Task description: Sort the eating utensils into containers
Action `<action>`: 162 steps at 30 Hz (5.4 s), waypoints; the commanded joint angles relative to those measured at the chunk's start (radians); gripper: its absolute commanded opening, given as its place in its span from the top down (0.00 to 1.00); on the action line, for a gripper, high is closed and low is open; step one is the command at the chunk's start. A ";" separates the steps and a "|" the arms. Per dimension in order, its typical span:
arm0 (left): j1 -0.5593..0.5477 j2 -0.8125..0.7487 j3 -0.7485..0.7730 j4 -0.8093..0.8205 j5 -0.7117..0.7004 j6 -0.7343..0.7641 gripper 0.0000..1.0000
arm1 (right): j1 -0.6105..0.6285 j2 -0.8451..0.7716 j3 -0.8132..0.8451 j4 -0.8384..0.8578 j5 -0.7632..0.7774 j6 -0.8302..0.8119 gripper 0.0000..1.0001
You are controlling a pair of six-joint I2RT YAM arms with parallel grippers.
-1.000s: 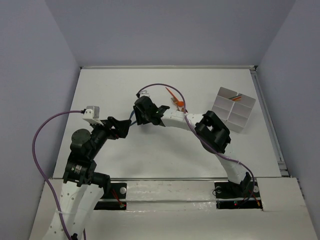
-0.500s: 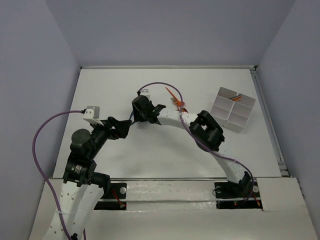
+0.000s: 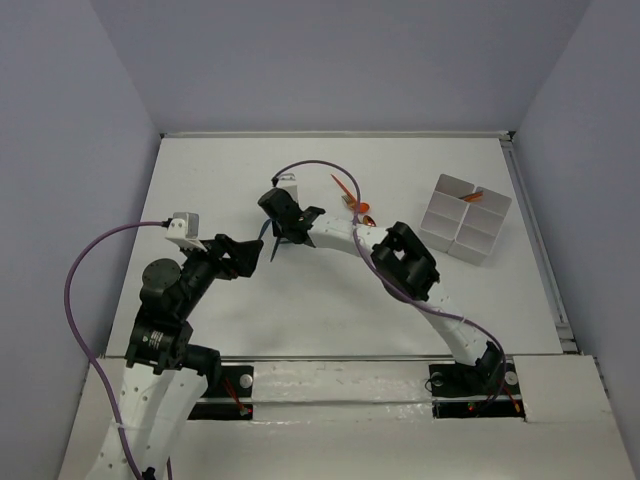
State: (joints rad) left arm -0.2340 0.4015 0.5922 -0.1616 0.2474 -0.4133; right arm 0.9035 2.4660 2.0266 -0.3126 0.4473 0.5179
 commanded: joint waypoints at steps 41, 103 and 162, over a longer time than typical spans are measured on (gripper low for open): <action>-0.050 -0.044 0.034 0.043 0.006 0.007 0.01 | -0.394 -1.127 -1.275 0.924 0.424 -0.284 0.93; -0.079 -0.039 0.035 0.042 -0.005 0.005 0.01 | -0.499 -0.903 -1.350 1.415 0.513 -0.630 0.55; -0.137 -0.101 0.031 0.046 -0.008 -0.001 0.01 | -0.488 -1.127 -1.206 -0.270 -0.243 0.079 0.93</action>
State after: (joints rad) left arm -0.3649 0.3023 0.5922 -0.1612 0.2386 -0.4137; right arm 0.4080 1.4517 0.7719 -0.5510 0.1707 0.6060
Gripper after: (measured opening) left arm 0.989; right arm 0.123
